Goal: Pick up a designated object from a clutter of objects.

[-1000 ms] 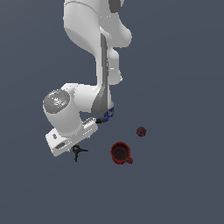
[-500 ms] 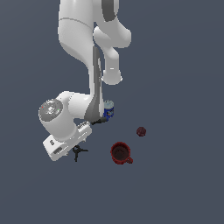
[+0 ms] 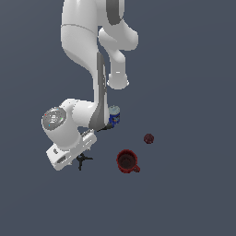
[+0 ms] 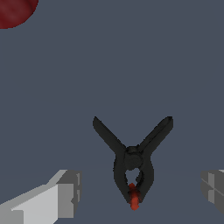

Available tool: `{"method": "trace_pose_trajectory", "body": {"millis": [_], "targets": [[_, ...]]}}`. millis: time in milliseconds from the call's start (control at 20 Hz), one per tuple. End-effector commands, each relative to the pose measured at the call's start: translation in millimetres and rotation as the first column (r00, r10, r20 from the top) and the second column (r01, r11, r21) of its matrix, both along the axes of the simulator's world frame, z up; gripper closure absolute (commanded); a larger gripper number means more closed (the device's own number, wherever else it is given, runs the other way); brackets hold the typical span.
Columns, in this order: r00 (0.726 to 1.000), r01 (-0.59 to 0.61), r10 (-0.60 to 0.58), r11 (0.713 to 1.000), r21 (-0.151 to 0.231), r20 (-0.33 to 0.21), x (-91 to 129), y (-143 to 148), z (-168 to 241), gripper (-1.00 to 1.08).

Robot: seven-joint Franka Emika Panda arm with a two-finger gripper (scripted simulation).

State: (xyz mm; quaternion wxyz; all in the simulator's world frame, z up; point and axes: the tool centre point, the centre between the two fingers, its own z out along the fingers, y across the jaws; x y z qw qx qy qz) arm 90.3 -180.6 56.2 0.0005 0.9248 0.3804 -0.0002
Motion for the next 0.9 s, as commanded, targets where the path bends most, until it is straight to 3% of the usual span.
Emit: {"method": "trace_pose_trajectory", "body": {"millis": [0, 500, 550, 850], "targets": [[1.0, -0.001, 0.001, 1.0, 0.0, -0.001, -1, 0, -11, -0.92], [1.0, -0.004, 0.004, 1.0, 0.001, 0.0, 0, 0, -43, -0.92], [1.0, -0.004, 0.004, 1.0, 0.001, 0.0, 0, 0, -43, 1.08], [1.0, -0.004, 0.004, 1.0, 0.001, 0.0, 0, 0, -43, 1.08]]}}
